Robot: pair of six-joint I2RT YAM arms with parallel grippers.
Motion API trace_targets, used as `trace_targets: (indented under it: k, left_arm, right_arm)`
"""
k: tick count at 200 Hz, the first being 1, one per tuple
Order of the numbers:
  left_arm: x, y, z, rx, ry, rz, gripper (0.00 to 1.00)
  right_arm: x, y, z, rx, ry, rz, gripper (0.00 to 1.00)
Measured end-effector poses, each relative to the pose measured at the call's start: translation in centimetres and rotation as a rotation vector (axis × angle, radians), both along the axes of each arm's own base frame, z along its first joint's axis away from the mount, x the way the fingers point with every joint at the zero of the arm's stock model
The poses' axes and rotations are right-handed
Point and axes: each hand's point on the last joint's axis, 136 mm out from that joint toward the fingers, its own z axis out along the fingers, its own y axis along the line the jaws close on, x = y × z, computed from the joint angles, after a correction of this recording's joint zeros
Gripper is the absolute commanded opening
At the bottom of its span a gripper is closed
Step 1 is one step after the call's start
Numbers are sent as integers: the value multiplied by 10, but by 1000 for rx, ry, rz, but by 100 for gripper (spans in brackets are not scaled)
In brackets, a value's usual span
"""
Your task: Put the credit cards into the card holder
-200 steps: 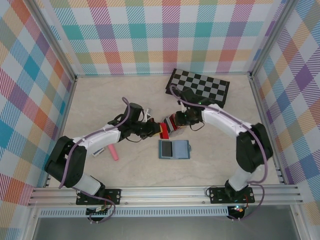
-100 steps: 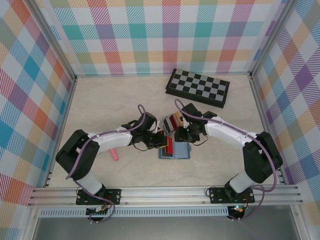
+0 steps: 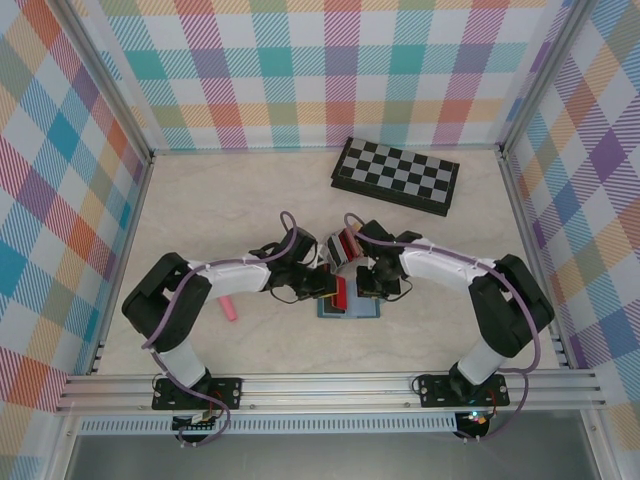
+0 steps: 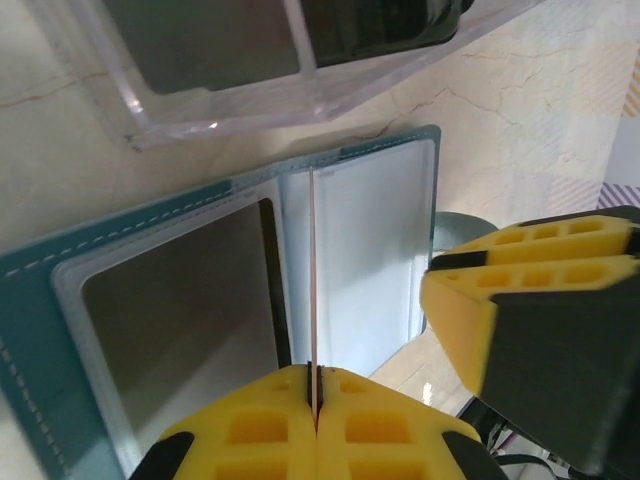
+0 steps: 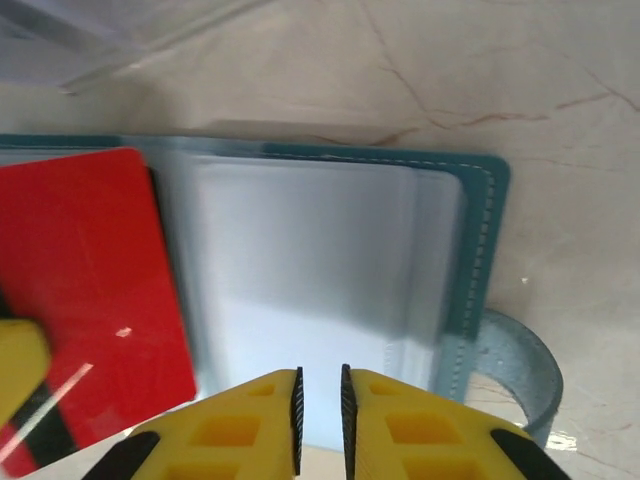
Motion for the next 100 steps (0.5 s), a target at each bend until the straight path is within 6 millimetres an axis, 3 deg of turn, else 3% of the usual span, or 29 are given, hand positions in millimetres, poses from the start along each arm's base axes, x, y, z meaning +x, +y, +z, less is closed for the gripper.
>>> trace_targets:
  k: [41,100]
  left_arm:
    - [2,-7,6,-49,-22,-14,0]
    - [-2,-7,-10,-54,20,0,0]
  right_arm:
    - [0,-13,-9,-29,17,-31,20]
    - [0,-17,-18,-52,26,-41,18]
